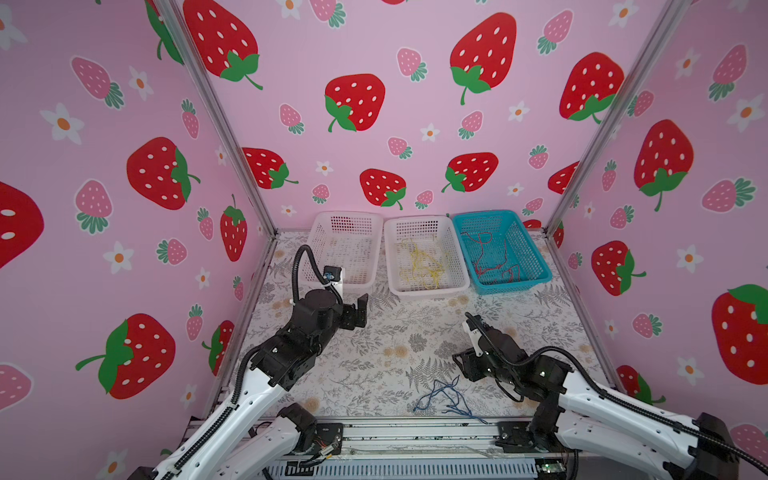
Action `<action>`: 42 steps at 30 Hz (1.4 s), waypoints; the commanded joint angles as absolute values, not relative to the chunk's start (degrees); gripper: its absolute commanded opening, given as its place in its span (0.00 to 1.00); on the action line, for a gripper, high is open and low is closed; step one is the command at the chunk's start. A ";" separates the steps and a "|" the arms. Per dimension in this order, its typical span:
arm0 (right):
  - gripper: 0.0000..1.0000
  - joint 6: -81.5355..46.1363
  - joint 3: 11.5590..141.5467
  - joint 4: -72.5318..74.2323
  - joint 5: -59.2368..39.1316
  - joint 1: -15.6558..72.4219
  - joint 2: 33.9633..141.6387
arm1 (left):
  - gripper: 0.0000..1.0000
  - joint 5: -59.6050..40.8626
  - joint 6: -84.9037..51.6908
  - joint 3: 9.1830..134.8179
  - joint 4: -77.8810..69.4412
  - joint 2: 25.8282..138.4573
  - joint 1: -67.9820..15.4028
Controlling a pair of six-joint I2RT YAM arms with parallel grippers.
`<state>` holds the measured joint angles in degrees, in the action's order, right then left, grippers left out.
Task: Untangle the cables
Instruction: 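Lower the right gripper to the blue wires on the table and grasp, then lift the blue wires with the right gripper toward the left gripper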
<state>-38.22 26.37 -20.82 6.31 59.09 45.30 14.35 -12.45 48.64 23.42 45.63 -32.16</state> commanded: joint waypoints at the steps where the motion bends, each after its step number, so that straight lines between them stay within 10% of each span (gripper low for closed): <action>1: 0.51 -45.32 21.91 -17.27 3.54 60.18 42.27 | 0.99 13.26 -13.37 47.88 25.97 42.94 -32.34; 17: 0.51 -54.64 16.81 -8.23 4.44 67.05 47.78 | 0.99 15.30 -11.34 43.43 23.91 41.59 -32.26; 32: 0.04 -49.99 22.81 -9.44 11.62 67.59 53.61 | 0.99 15.29 -10.99 43.19 23.62 41.76 -32.17; 42: 0.00 -33.29 37.25 -2.76 19.37 67.59 59.66 | 0.99 11.58 -12.10 44.01 24.01 41.28 -32.16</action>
